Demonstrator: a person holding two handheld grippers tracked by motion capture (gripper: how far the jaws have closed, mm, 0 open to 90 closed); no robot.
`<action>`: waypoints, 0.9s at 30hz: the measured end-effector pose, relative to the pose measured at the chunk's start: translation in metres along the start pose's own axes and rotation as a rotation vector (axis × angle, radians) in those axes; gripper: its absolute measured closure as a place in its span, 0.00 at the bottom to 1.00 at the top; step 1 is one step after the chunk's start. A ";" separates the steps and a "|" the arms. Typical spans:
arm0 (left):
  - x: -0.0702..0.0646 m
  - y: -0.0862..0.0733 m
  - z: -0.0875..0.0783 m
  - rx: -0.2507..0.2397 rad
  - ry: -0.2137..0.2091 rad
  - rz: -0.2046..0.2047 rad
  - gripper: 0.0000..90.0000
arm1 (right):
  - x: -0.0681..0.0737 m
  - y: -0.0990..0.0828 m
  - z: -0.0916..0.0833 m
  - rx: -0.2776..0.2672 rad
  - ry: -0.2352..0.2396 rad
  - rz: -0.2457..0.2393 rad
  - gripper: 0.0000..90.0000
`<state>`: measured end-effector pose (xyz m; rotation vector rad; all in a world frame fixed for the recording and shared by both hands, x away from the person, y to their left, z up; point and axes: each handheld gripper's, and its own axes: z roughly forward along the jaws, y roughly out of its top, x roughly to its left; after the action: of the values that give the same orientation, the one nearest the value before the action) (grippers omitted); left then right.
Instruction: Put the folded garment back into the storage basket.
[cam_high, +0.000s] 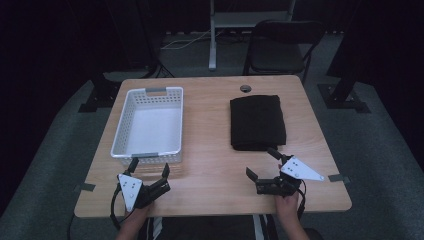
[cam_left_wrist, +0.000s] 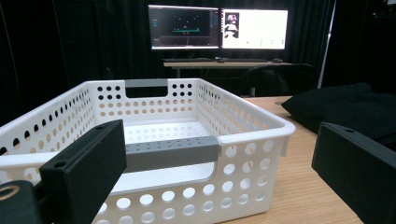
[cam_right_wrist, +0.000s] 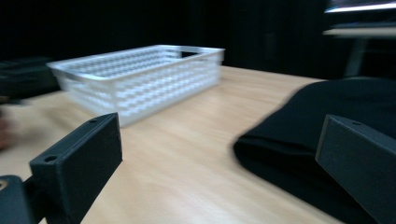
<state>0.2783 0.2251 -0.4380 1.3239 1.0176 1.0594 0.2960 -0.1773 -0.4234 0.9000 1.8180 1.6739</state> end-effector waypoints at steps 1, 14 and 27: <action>0.000 0.000 0.000 -0.001 0.004 0.001 0.05 | 0.001 0.001 0.000 0.004 0.034 0.012 0.01; 0.000 0.000 0.000 -0.001 -0.005 0.000 0.05 | 0.006 0.006 0.007 0.168 -0.068 0.012 0.00; 0.000 0.000 0.000 0.001 0.003 0.000 0.05 | 0.007 0.003 0.014 0.200 -0.080 -0.031 0.01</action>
<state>0.2784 0.2250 -0.4380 1.3236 1.0207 1.0614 0.3023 -0.1634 -0.4211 1.0013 1.9590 1.4345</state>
